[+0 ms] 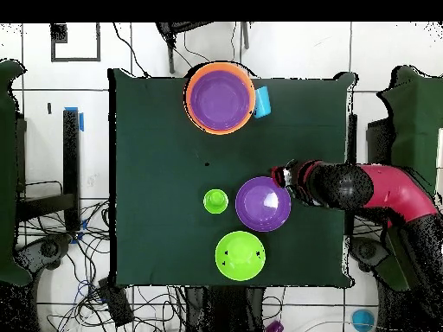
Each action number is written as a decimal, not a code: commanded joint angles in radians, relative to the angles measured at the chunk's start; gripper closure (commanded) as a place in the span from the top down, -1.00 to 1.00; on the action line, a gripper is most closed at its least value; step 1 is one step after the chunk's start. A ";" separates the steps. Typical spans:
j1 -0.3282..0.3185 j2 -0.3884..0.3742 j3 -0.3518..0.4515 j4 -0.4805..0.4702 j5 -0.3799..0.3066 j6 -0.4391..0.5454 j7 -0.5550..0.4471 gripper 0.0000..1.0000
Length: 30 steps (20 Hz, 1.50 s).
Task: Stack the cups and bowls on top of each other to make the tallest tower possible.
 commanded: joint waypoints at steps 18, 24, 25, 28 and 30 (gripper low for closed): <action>-0.001 -0.092 -0.073 0.199 -0.037 -0.138 0.021 1.00; -0.004 -0.018 -0.128 0.159 -0.092 -0.184 -0.010 1.00; -0.006 0.001 -0.139 0.148 -0.104 -0.196 -0.019 1.00; -0.015 0.044 -0.153 0.133 -0.112 -0.213 -0.034 1.00; -0.020 0.072 -0.161 0.121 -0.119 -0.218 -0.048 1.00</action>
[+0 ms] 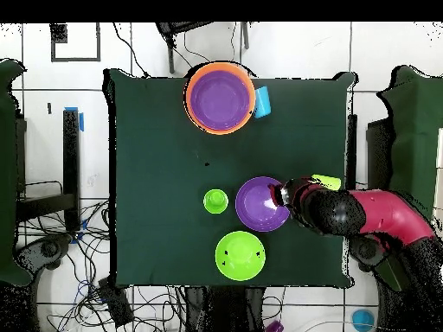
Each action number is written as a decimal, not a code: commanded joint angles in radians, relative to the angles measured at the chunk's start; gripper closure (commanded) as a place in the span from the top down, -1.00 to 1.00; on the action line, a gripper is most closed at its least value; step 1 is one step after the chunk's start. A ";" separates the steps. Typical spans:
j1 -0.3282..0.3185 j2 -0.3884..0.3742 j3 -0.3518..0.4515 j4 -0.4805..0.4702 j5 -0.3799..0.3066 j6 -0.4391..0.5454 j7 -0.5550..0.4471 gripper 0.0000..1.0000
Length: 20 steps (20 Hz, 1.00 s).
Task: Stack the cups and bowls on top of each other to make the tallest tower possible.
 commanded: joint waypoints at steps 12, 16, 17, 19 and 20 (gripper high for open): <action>-0.002 0.261 -0.120 -0.119 -0.114 -0.055 -0.108 1.00; -0.008 0.290 -0.115 -0.153 -0.118 -0.039 -0.145 1.00; -0.013 0.296 -0.116 -0.155 -0.124 -0.039 -0.155 1.00; -0.018 0.288 -0.116 -0.151 -0.125 -0.035 -0.157 1.00; -0.020 0.284 -0.116 -0.149 -0.126 -0.032 -0.158 1.00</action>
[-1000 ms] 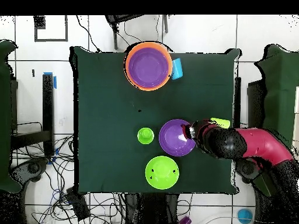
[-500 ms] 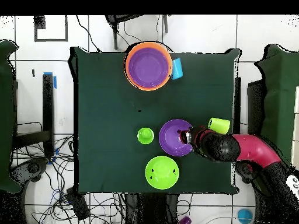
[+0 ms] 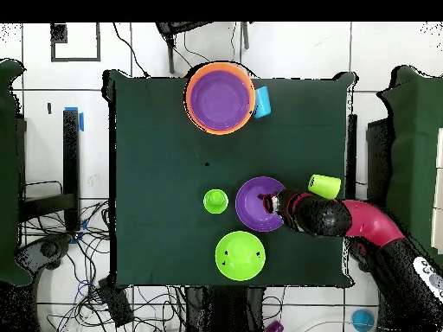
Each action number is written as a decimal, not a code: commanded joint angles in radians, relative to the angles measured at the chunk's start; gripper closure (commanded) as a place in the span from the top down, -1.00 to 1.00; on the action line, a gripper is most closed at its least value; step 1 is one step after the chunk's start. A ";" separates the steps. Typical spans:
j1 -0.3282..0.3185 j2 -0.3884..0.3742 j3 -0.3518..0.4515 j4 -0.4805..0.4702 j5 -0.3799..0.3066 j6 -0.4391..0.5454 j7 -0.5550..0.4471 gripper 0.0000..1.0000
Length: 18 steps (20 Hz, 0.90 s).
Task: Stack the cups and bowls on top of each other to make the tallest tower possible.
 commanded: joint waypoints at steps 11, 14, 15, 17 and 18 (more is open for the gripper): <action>0.019 -0.089 -0.029 -0.050 -0.058 0.042 -0.121 1.00; 0.010 -0.121 -0.021 -0.038 -0.039 0.064 -0.126 1.00; 0.007 -0.135 -0.019 -0.030 -0.033 0.068 -0.123 1.00; 0.010 -0.144 -0.016 -0.036 -0.023 0.080 -0.127 1.00; 0.006 -0.147 -0.015 -0.033 -0.023 0.080 -0.132 1.00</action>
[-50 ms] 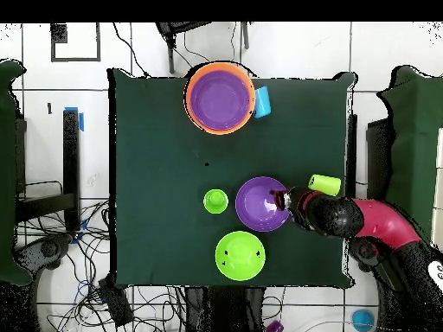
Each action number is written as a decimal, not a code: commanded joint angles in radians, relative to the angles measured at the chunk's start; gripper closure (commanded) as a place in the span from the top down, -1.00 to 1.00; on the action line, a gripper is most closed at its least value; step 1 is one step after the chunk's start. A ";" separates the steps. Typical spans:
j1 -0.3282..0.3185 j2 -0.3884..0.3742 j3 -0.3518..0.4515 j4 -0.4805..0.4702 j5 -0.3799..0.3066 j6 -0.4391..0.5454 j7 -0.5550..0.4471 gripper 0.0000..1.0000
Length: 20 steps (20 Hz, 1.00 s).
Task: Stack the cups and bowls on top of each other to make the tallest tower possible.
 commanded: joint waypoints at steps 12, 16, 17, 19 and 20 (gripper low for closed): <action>-0.011 -0.025 -0.008 -0.040 -0.019 0.085 -0.172 1.00; -0.018 0.006 -0.007 -0.049 -0.017 0.089 -0.183 1.00; -0.021 0.022 -0.007 -0.059 -0.019 0.090 -0.192 1.00; -0.024 0.044 -0.012 -0.075 -0.029 0.091 -0.210 1.00; -0.026 0.057 -0.017 -0.084 -0.034 0.091 -0.215 1.00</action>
